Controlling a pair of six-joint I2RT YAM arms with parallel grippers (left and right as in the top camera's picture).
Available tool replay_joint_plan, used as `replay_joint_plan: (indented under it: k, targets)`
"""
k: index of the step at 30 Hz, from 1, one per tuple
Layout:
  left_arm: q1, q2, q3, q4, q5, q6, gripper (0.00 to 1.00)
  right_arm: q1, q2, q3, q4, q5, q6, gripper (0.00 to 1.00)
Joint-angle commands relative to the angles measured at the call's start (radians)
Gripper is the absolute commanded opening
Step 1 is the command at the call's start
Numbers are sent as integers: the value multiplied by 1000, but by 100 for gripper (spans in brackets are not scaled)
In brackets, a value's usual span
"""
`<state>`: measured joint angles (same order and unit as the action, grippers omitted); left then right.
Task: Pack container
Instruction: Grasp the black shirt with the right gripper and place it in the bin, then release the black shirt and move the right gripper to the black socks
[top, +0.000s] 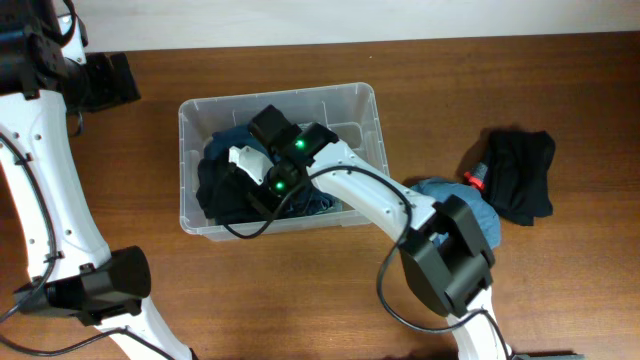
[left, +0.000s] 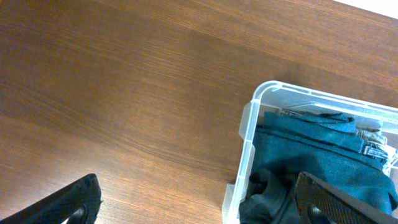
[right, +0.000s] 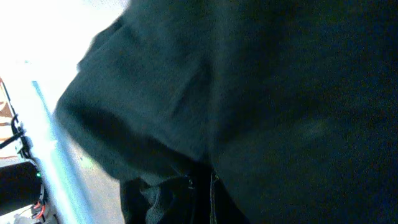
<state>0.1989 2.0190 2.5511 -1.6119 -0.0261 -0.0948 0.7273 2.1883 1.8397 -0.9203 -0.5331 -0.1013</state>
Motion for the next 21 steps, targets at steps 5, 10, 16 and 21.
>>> replay_joint_plan:
  k: [5,10,16,21]
  targets:
    - [5,-3,12,2,1,2,99,-10,11,39,-55,128,-24,28]
    - [5,-3,12,2,1,2,99,-61,-131,203,-136,128,37,61]
    - [5,-3,12,2,1,2,99,-418,-295,289,-174,127,239,99]
    - [5,-3,12,2,1,2,99,-901,-266,275,-286,132,266,99]
